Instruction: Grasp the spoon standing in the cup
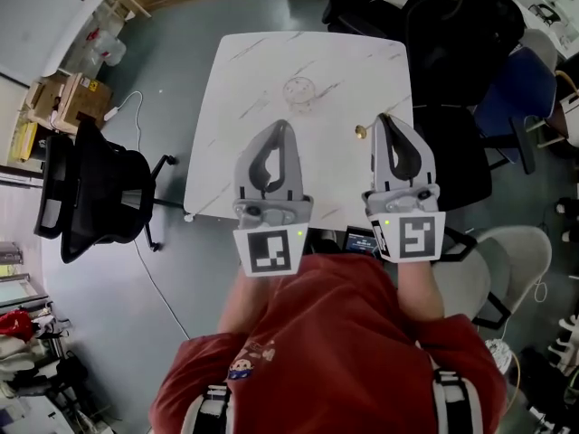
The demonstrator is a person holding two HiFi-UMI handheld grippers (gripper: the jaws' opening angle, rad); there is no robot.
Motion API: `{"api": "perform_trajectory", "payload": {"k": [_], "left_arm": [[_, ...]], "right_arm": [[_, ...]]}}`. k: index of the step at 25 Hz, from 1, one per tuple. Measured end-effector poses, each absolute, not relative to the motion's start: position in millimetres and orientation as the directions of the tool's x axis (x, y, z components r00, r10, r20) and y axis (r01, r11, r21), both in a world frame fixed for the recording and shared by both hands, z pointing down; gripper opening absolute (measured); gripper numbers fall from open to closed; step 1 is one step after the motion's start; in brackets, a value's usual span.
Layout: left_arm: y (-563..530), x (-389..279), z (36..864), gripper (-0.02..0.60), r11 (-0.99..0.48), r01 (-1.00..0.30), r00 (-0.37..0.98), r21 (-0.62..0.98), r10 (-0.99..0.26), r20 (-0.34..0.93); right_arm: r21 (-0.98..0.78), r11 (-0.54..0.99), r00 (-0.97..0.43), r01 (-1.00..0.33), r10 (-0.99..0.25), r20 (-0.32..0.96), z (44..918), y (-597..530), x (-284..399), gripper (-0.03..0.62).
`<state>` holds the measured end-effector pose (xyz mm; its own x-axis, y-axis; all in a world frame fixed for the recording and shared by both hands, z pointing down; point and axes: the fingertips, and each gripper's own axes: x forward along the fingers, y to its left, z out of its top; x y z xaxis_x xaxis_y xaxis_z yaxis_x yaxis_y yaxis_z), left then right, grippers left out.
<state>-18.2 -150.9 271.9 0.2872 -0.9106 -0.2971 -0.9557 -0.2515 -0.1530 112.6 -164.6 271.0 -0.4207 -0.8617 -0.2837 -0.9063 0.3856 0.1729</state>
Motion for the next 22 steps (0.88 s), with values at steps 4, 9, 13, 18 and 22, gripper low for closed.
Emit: {"api": "perform_trajectory", "payload": {"k": [4,9,13,18,22], "left_arm": [[-153,-16,270,0.009,-0.251,-0.957,0.286,-0.147,-0.908,-0.305],[-158,-17,273,0.009,-0.247,-0.958,0.28,-0.143,-0.912,-0.3],[-164,-20,278,0.009,-0.243,-0.961,0.273,-0.133,-0.915,-0.298],[-172,-25,280,0.009,-0.238,-0.962,0.267,-0.131,-0.921,-0.285],[-178,-28,280,0.009,-0.237,-0.963,0.265,-0.128,-0.92,-0.289]], "right_arm": [[0.164,0.394,-0.426,-0.904,-0.857,-0.29,269,-165,112,0.015],[0.162,0.394,-0.426,-0.905,-0.855,-0.296,271,-170,112,0.015],[0.149,0.402,-0.429,-0.903,-0.852,-0.301,274,-175,108,0.015],[0.137,0.411,-0.433,-0.901,-0.85,-0.3,275,-183,103,0.015],[0.153,0.412,-0.439,-0.898,-0.85,-0.29,278,-189,100,0.015]]}}
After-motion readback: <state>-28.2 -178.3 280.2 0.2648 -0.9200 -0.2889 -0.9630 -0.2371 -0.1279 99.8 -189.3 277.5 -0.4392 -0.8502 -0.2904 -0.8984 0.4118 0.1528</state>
